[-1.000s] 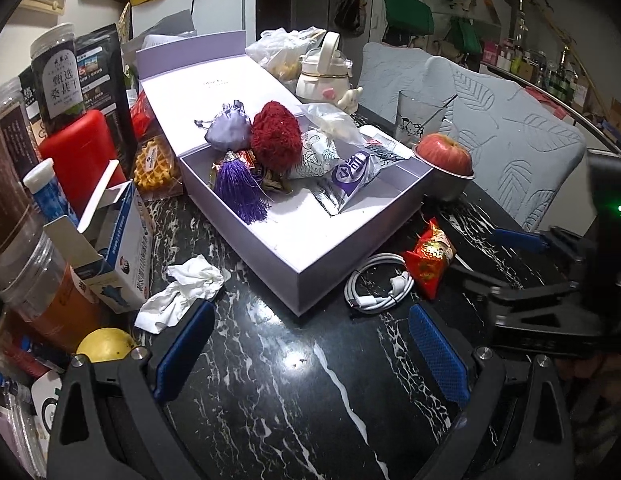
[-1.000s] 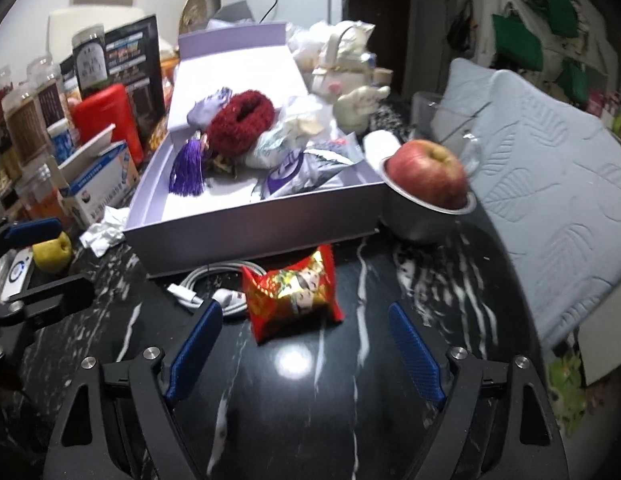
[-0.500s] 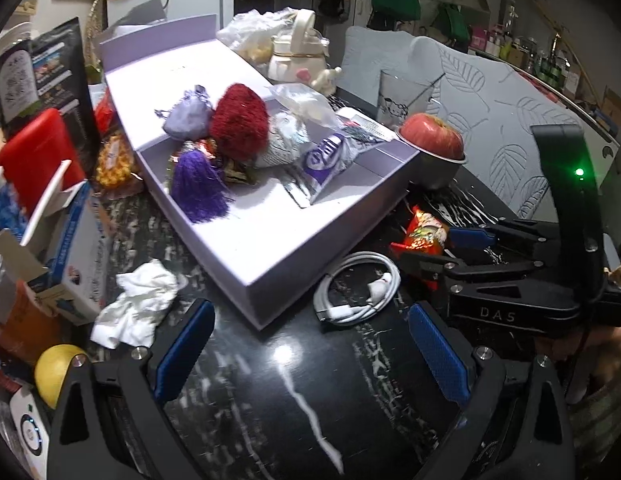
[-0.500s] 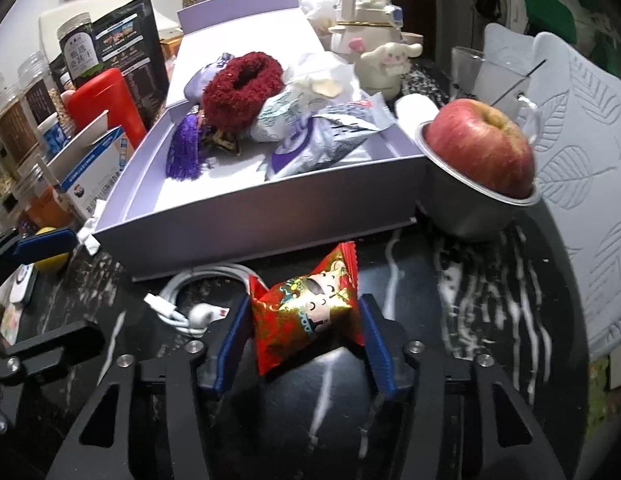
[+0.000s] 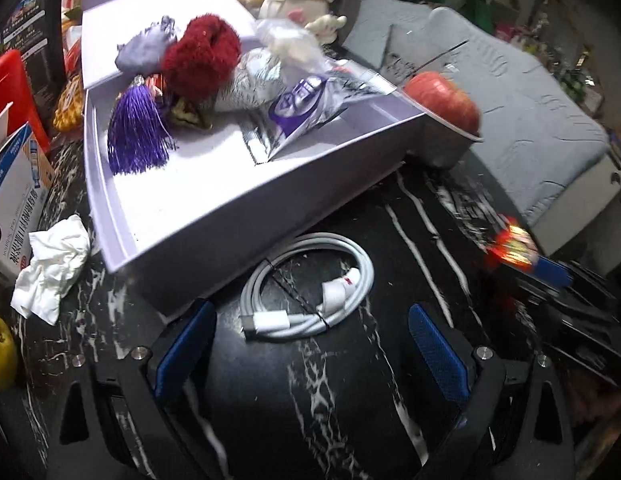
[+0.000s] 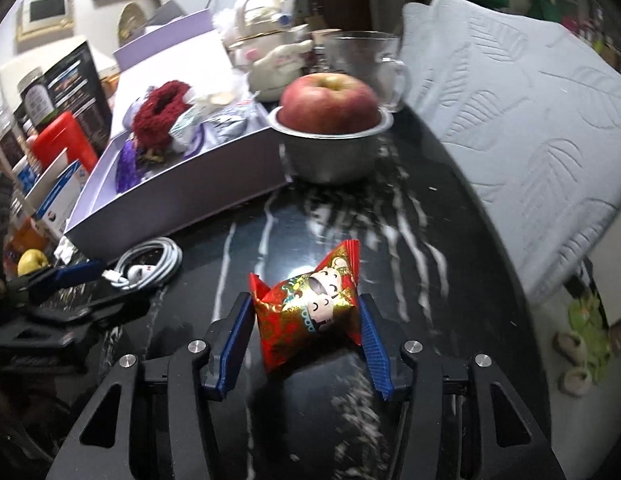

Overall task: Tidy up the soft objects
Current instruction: 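Lift the red candy packet with the right gripper, then close the left gripper around the coiled white cable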

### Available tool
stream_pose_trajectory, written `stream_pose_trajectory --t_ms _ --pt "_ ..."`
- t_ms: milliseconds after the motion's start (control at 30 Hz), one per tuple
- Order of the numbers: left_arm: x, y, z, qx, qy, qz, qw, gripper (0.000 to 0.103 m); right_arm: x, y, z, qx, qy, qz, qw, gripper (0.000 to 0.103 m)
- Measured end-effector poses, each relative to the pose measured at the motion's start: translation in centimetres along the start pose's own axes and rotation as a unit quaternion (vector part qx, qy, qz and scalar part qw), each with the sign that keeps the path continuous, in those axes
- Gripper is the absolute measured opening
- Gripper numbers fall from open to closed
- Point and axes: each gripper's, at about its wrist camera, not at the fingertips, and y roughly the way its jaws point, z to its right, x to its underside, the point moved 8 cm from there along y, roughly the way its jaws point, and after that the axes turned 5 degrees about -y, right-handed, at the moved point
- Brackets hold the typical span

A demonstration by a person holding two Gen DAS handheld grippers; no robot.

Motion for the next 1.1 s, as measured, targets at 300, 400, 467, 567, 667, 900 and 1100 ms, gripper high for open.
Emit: stream_pose_trajectory --t_ms 300,400,467,567,667,900,1100 --pt "-0.4 0.5 1.1 -0.06 0.025 0.035 0.9973 0.07 1.0 -1.1 1.1 0.006 0.016 0.006 1.0 0.051" --pt "-0.3 0.3 1.4 -0.052 0.026 0.035 0.9977 0.07 1.5 -1.3 1.0 0.004 0.019 0.003 1.0 0.051" --pt "0.1 0.1 1.6 -0.046 0.032 0.034 0.9978 0.07 1.9 -1.5 0.9 0.003 0.021 0.003 1.0 0.051" --pt "1.1 -0.6 1.9 -0.033 0.048 0.027 0.998 0.07 2.7 -2.1 0.7 0.003 0.024 0.002 1.0 0.051" --pt "2.5 -1.3 2.8 -0.016 0.063 0.019 0.9977 0.07 3.7 -2.9 0.3 0.005 0.024 0.0 1.0 0.051" --pt "6.2 -3.3 4.4 0.005 0.096 0.003 0.9954 0.066 6.2 -4.8 -0.6 0.009 0.027 -0.003 1.0 0.051" --pt "7.4 -4.1 4.7 0.012 0.109 0.004 0.9939 0.066 8.0 -6.2 -1.1 0.011 0.036 -0.001 0.999 0.051"
